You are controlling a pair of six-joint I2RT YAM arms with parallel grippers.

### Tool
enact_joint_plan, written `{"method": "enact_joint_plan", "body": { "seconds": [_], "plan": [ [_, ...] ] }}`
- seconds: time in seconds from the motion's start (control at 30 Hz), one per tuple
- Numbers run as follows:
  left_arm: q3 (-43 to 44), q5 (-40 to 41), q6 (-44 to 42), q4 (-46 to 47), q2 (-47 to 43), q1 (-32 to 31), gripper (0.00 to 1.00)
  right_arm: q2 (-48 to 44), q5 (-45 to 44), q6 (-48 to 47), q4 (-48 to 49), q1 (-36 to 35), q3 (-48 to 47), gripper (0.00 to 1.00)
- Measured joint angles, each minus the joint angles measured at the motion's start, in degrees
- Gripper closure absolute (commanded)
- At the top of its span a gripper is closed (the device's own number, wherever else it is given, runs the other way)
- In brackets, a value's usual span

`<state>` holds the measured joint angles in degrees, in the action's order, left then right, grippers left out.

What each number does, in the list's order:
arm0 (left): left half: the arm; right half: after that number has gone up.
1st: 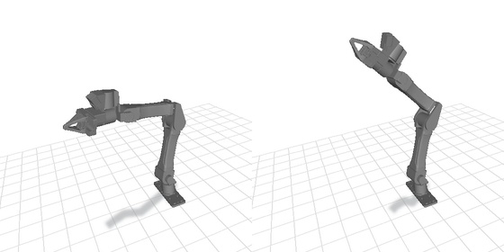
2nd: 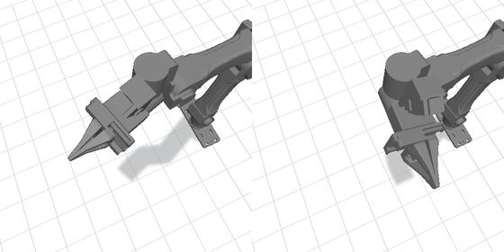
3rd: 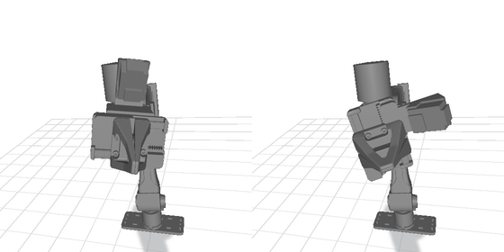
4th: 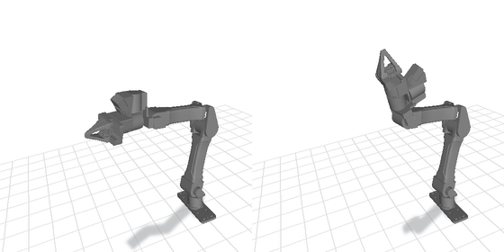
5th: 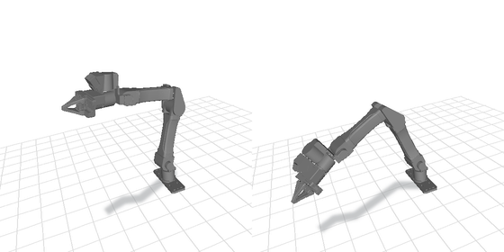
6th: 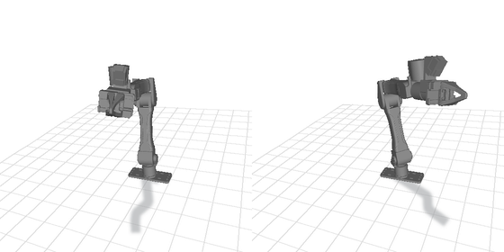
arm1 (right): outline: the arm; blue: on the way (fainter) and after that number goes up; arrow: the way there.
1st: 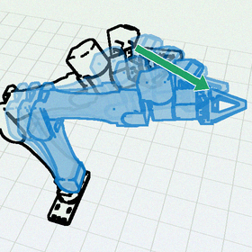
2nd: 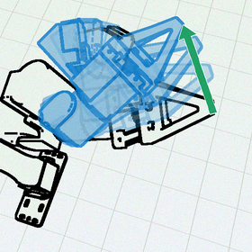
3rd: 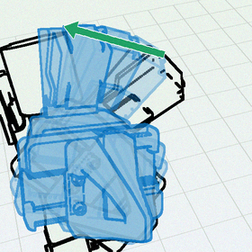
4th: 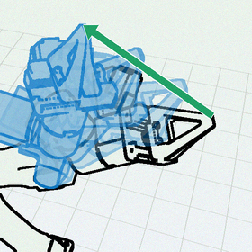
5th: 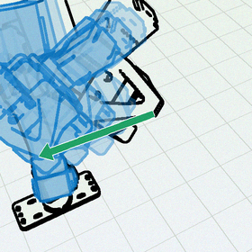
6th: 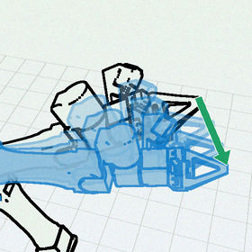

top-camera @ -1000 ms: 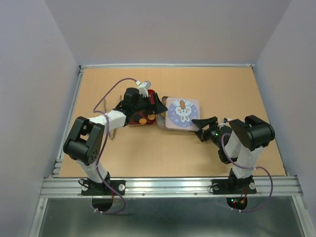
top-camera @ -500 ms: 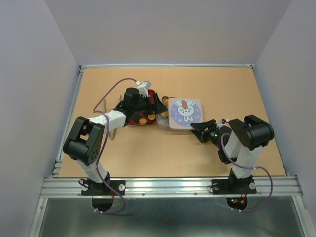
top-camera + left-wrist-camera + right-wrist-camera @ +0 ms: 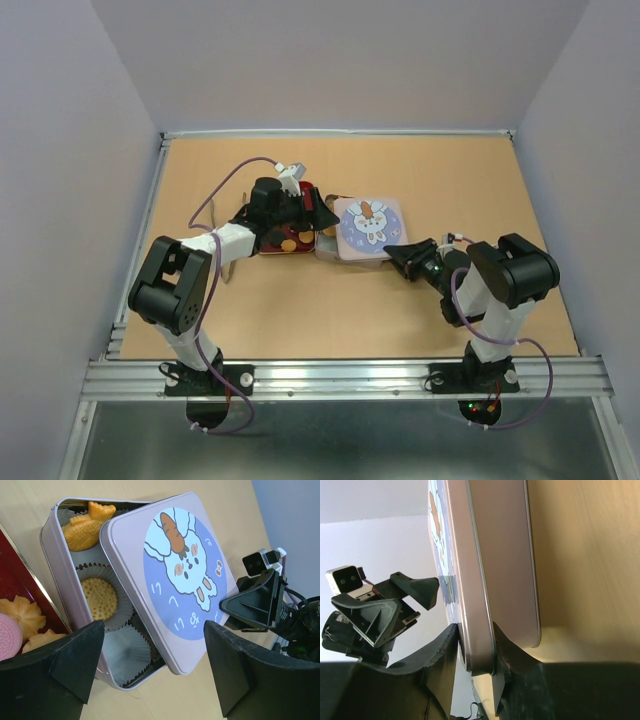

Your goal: Pack the cookies

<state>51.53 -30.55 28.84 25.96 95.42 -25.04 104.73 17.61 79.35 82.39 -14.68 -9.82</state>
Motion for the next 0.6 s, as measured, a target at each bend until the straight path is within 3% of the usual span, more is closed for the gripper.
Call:
{"method": "enact_joint_plan", "body": {
  "seconds": [0.27, 0.6],
  "plan": [
    [0.0, 2.14, 0.28, -0.55, 3.74, 0.02, 0.11, -0.02, 0.76, 0.0, -0.66, 0.0, -1.07, 0.76],
    [0.09, 4.48, 0.74, -2.49, 5.99, 0.02, 0.11, -3.72, 1.73, -2.4, -4.48, -0.17, -1.38, 0.46]
  ]
}}
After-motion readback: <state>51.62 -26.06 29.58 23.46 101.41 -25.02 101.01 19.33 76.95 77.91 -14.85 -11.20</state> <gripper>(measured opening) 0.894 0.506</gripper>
